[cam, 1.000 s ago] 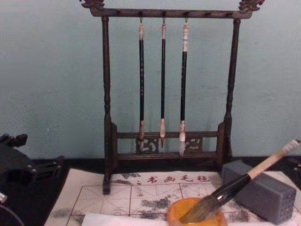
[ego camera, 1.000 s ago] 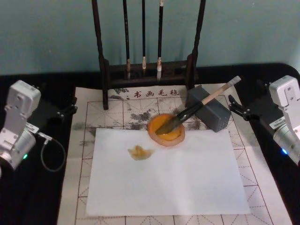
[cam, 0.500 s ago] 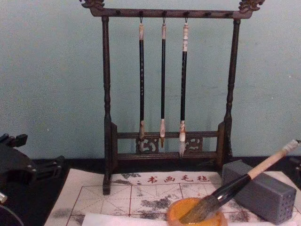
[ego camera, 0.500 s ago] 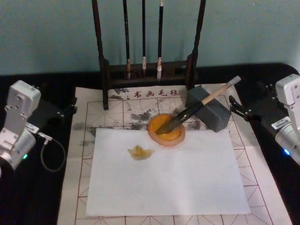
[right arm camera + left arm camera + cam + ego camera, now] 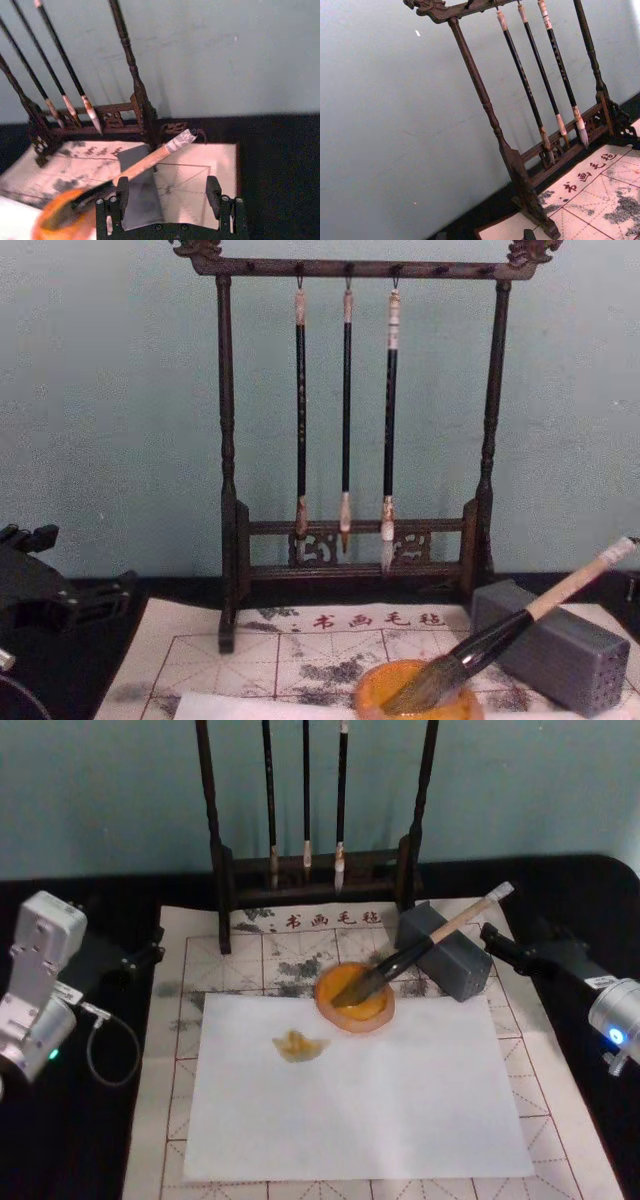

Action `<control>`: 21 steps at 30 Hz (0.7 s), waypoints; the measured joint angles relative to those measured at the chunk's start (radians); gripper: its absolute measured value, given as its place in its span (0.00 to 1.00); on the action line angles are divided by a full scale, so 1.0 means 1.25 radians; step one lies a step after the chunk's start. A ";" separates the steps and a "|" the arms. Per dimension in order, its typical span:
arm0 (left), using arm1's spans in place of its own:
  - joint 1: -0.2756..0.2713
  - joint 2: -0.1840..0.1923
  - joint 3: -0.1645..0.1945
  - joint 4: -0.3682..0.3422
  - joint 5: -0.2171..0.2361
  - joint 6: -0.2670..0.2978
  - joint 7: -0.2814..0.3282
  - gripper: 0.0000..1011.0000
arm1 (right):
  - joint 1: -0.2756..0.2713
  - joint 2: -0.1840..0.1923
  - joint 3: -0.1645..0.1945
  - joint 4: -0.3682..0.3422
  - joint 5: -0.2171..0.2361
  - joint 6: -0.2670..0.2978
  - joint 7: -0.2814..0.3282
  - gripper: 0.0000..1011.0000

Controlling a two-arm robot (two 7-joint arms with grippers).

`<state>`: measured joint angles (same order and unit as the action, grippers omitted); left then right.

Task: Pick up the brush from the inkstone, write on the paper, then place the brush back to its original position.

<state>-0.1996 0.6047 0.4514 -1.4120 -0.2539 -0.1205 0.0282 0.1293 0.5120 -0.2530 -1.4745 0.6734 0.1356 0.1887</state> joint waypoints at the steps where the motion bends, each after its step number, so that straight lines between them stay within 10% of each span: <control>1: 0.000 0.000 0.000 0.000 0.000 0.000 0.000 0.99 | 0.000 -0.012 0.013 0.000 0.029 0.025 0.007 0.99; 14: 0.000 0.000 0.000 0.000 0.000 0.000 0.000 0.99 | 0.035 -0.097 0.071 0.035 0.236 0.160 -0.002 0.99; 21: 0.000 0.000 0.000 0.000 0.000 0.000 0.000 0.99 | 0.060 -0.121 0.074 0.061 0.285 0.186 -0.025 0.99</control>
<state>-0.1995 0.6047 0.4514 -1.4120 -0.2539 -0.1205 0.0283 0.2043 0.3608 -0.1606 -1.3984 1.0300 0.3688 0.1572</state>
